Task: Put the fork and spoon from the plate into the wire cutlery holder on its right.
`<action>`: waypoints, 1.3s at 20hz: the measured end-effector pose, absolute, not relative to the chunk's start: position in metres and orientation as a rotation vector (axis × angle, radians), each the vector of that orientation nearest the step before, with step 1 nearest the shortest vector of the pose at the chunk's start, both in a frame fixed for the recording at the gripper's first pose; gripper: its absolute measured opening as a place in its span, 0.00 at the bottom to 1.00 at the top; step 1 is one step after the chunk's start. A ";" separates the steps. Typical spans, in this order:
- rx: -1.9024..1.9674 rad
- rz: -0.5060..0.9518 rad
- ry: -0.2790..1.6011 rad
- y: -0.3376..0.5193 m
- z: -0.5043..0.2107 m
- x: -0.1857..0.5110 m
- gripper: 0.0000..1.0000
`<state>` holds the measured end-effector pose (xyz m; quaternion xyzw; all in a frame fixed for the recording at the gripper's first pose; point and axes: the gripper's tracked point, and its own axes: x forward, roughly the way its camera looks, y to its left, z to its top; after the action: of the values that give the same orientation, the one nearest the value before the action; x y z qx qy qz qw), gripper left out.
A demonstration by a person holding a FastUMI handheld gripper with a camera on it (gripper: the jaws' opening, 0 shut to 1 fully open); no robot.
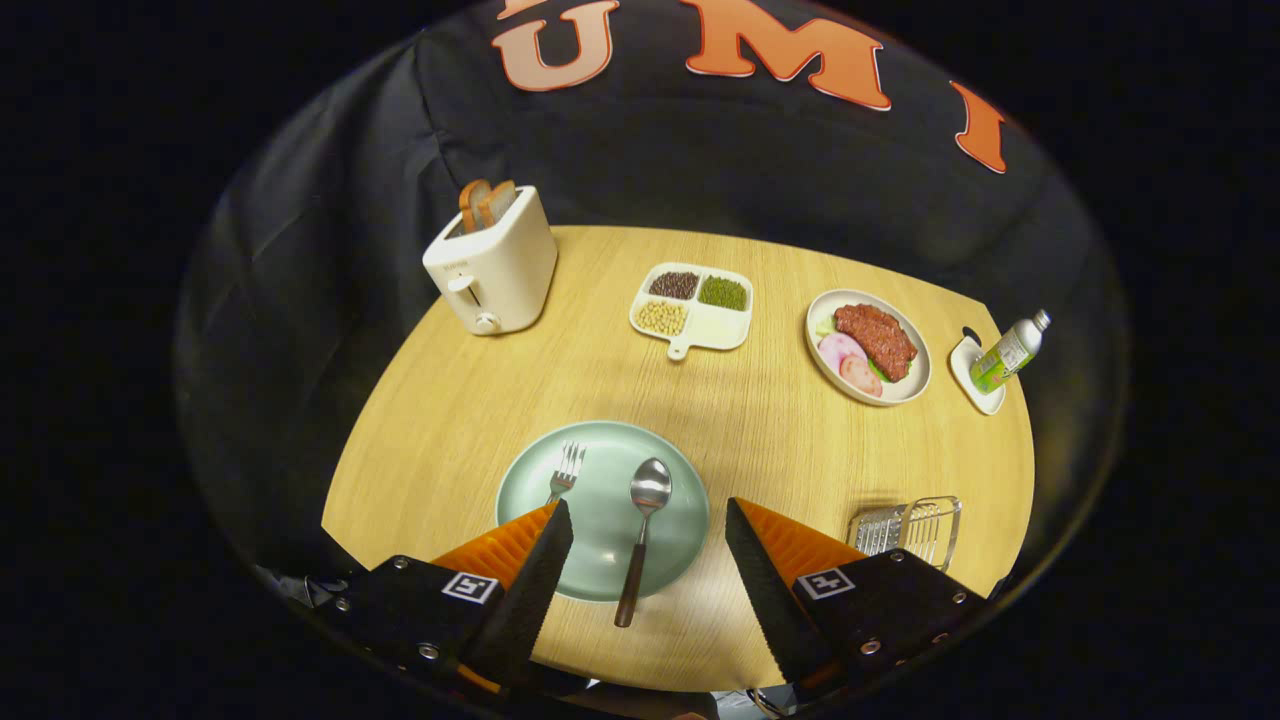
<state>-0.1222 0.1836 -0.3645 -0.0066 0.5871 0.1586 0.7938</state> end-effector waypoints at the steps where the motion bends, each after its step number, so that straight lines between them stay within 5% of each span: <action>1: -0.014 0.348 1.305 0.187 -0.375 -0.126 0.92; 8: -0.023 0.319 1.554 0.197 -0.441 -0.159 0.77; 13: 0.023 0.298 1.668 0.205 -0.467 -0.170 0.58; 26: 0.017 0.212 1.723 0.200 -0.494 -0.176 0.14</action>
<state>-0.1757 0.2002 -0.4943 0.0074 0.7574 0.0932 0.6462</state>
